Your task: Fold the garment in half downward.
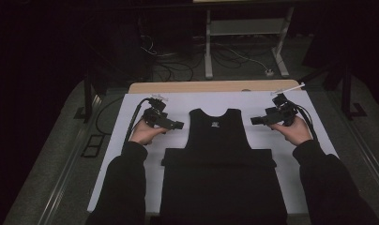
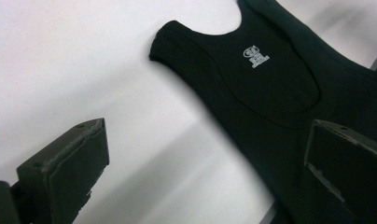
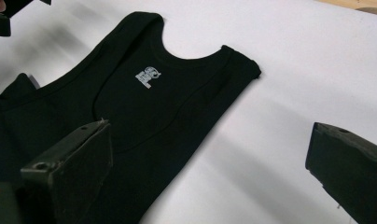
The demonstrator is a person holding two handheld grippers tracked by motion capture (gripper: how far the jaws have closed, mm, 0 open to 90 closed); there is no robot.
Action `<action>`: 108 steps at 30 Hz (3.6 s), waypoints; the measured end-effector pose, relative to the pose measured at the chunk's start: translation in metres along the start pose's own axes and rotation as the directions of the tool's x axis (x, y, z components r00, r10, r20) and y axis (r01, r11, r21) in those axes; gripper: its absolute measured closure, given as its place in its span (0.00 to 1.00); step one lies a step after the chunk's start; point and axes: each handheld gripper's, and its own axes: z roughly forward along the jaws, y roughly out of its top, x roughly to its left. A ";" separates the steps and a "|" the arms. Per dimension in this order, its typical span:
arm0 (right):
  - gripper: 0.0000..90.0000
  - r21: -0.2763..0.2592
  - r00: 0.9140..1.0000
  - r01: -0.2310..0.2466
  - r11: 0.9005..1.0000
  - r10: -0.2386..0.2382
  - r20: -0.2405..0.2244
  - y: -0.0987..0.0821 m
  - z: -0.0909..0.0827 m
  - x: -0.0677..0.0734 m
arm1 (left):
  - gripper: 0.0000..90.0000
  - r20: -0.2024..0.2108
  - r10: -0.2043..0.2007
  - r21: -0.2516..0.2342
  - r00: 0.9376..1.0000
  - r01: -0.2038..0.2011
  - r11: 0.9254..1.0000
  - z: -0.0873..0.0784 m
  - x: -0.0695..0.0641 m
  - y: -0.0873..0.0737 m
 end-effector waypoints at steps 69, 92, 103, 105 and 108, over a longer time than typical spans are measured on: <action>0.34 0.101 0.998 0.054 0.993 -0.056 0.016 -0.005 0.076 0.019 | 0.31 -0.059 0.037 0.069 0.998 -0.032 0.997 0.067 -0.020 0.003; 0.77 0.099 0.999 0.039 0.994 -0.041 0.017 -0.008 0.085 0.026 | 0.66 -0.026 0.024 0.031 0.999 -0.024 0.999 0.071 -0.025 0.001; 0.93 0.110 0.999 0.000 0.994 0.004 -0.036 -0.010 0.086 0.025 | 0.90 0.043 -0.039 0.049 0.998 0.037 0.998 0.073 -0.026 -0.001; 0.94 0.111 0.999 -0.001 0.994 0.005 -0.041 -0.010 0.085 0.025 | 0.93 0.045 -0.046 0.049 0.998 0.044 0.998 0.073 -0.026 -0.001; 0.95 0.115 0.999 0.002 0.993 0.003 -0.041 -0.011 0.084 0.026 | 0.94 0.051 -0.060 0.050 0.997 0.057 0.997 0.072 -0.026 -0.001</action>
